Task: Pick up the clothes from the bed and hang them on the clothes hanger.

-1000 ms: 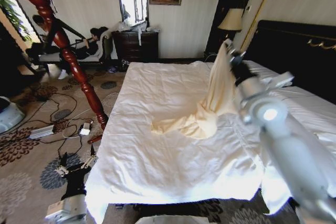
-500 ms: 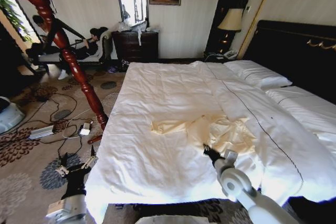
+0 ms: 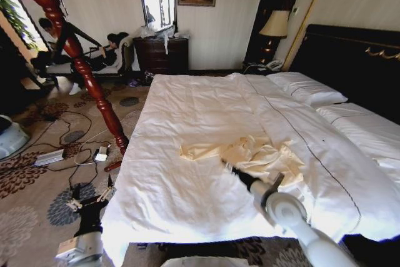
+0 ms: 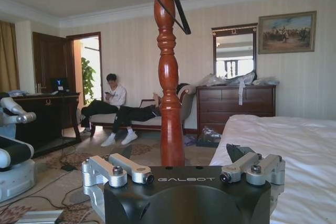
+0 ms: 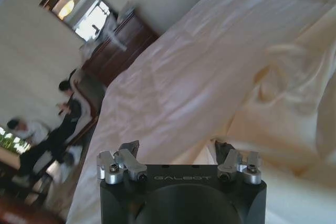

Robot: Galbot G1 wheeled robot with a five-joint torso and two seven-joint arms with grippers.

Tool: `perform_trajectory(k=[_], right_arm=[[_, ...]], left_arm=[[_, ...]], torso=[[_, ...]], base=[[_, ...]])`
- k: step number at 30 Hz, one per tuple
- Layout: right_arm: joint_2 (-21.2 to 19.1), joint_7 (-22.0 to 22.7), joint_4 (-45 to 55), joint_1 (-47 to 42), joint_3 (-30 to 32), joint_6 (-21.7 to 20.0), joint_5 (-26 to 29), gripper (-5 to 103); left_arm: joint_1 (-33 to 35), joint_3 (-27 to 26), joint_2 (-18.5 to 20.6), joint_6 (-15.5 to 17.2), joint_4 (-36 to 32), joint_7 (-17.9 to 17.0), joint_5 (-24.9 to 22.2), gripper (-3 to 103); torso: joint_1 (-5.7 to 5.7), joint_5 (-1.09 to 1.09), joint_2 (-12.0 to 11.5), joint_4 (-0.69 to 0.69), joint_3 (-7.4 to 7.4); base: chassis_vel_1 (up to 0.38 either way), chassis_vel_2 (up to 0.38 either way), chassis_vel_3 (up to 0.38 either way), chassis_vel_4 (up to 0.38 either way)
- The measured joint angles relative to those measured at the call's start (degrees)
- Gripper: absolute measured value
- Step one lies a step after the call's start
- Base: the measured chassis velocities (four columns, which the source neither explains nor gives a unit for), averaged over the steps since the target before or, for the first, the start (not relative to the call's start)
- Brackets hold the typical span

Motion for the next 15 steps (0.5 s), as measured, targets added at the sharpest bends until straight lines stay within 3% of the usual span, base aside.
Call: perform_trajectory(k=[5, 8, 11, 14, 15], right_arm=[[1.3, 3.8, -10.5, 7.3, 2.3, 1.1, 2.6, 96], [1.6, 5.1, -13.2, 9.2, 2.8, 0.8, 2.8, 99], [1.0, 8.5, -13.8, 9.4, 3.7, -4.7, -2.7, 100], [-0.1, 8.7, -11.8, 7.7, 4.0, -7.7, -5.2, 100], [-1.2, 10.2, -9.4, 5.7, 4.0, -11.1, -6.3, 100]], left_arm=[[0.0, -0.1, -0.1, 0.1, 0.0, -0.1, 0.3, 100], [0.1, 0.0, -0.3, 0.1, 0.0, -0.1, 0.7, 100], [0.2, -0.1, -0.4, 0.2, -0.1, -0.2, 0.9, 100], [0.3, -0.2, -0.4, 0.2, -0.2, -0.2, 1.0, 100], [0.4, -0.2, -0.4, 0.3, -0.3, -0.2, 1.0, 100]], torso=[[0.01, 0.01, 0.0, 0.00, 0.00], [0.01, 0.01, 0.0, -0.01, 0.00], [0.01, 0.01, 0.0, 0.01, 0.00], [0.01, -0.01, 0.0, -0.02, 0.00], [0.01, 0.00, 0.0, -0.03, 0.00]], base=[[0.000, 0.000, 0.000, 0.000], [0.000, 0.000, 0.000, 0.000], [0.000, 0.000, 0.000, 0.000], [0.000, 0.000, 0.000, 0.000], [0.000, 0.000, 0.000, 0.000]])
